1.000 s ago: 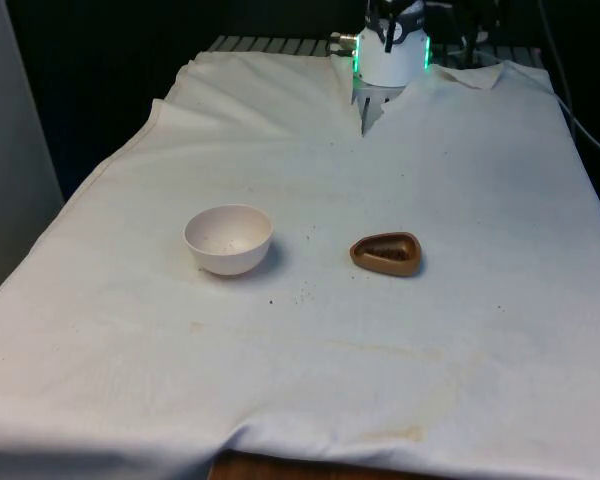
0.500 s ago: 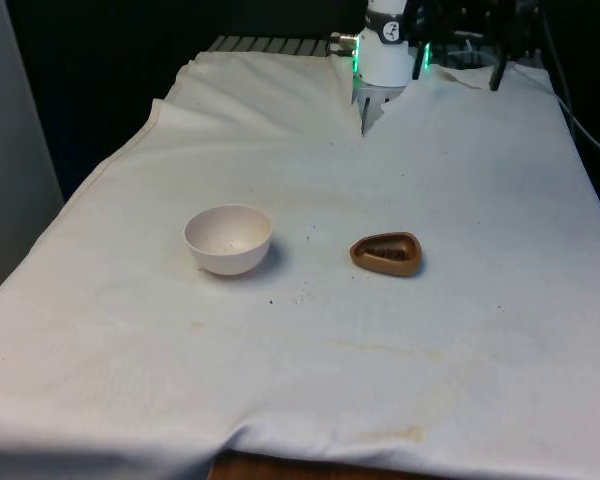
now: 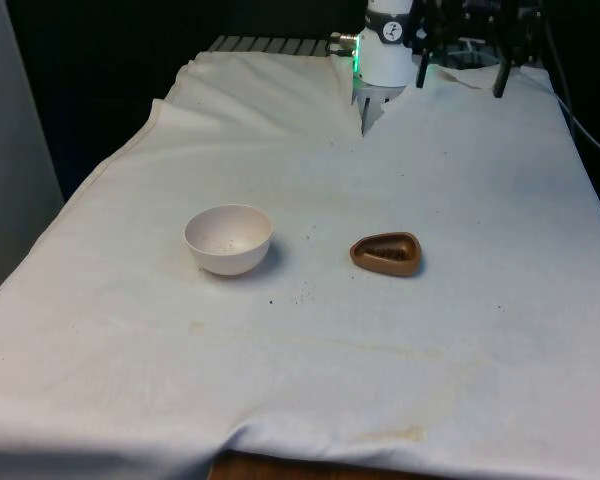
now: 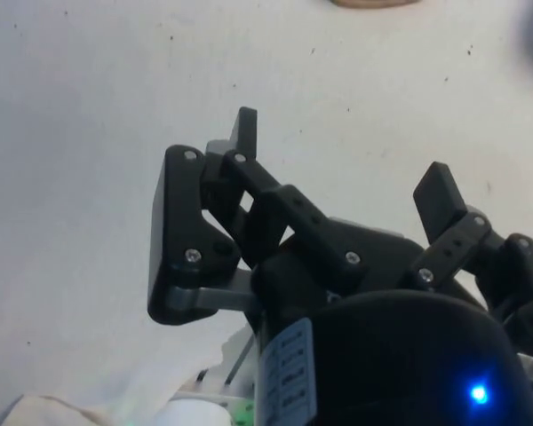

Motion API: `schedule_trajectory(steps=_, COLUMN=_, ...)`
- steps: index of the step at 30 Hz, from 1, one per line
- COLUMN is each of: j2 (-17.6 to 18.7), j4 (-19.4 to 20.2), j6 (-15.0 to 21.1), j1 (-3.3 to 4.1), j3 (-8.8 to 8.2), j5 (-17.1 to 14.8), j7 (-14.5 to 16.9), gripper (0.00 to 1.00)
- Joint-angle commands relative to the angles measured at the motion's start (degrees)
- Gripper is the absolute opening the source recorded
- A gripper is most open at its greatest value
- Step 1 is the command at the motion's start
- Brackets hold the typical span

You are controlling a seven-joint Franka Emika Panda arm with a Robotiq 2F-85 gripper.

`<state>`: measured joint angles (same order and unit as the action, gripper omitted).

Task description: Pour the coffee beans from the cup into the bowl.

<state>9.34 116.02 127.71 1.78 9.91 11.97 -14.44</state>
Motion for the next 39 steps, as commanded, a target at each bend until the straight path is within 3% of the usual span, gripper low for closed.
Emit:
schedule_trajectory(steps=1, j2=-0.34, j4=1.15, j6=2.01, j1=-0.17, j3=0.00, j5=-0.11, j7=0.23, gripper=1.00)
schedule_trajectory(steps=2, j2=-0.06, j4=0.46, j6=0.69, j1=-0.06, j3=-0.06, j5=0.00, j7=0.06, gripper=1.00)
schedule_trajectory(steps=6, j2=0.17, j4=2.64, j6=5.10, j1=-0.46, j3=-0.17, j5=-0.74, j7=0.86, gripper=1.00)
schedule_trajectory(steps=10, j2=0.52, j4=3.09, j6=5.79, j1=-0.29, j3=-0.52, j5=-0.34, j7=0.63, gripper=1.00)
schedule_trajectory(steps=19, j2=3.78, j4=3.72, j6=11.23, j1=-0.97, j3=-0.86, j5=-1.95, j7=1.95, gripper=1.00)
schedule_trajectory(steps=20, j2=3.32, j4=3.61, j6=10.08, j1=-0.63, j3=-1.09, j5=-0.92, j7=1.09, gripper=1.00)
schedule_trajectory(steps=22, j2=4.58, j4=3.55, j6=11.97, j1=-1.09, j3=-1.03, j5=-2.29, j7=2.29, gripper=1.00)
schedule_trajectory(steps=29, j2=8.48, j4=2.18, j6=14.84, j1=-1.38, j3=-1.60, j5=-2.58, j7=2.92, gripper=1.00)
schedule_trajectory(steps=30, j2=7.79, j4=2.58, j6=14.27, j1=-1.03, j3=-1.89, j5=-1.78, j7=2.23, gripper=1.00)
schedule_trajectory(steps=31, j2=9.00, j4=1.89, j6=15.07, j1=-1.43, j3=-1.66, j5=-2.64, j7=3.04, gripper=1.00)
schedule_trajectory(steps=39, j2=13.52, j4=0.00, j6=17.59, j1=-1.78, j3=-1.78, j5=-2.75, j7=3.27, gripper=1.00)
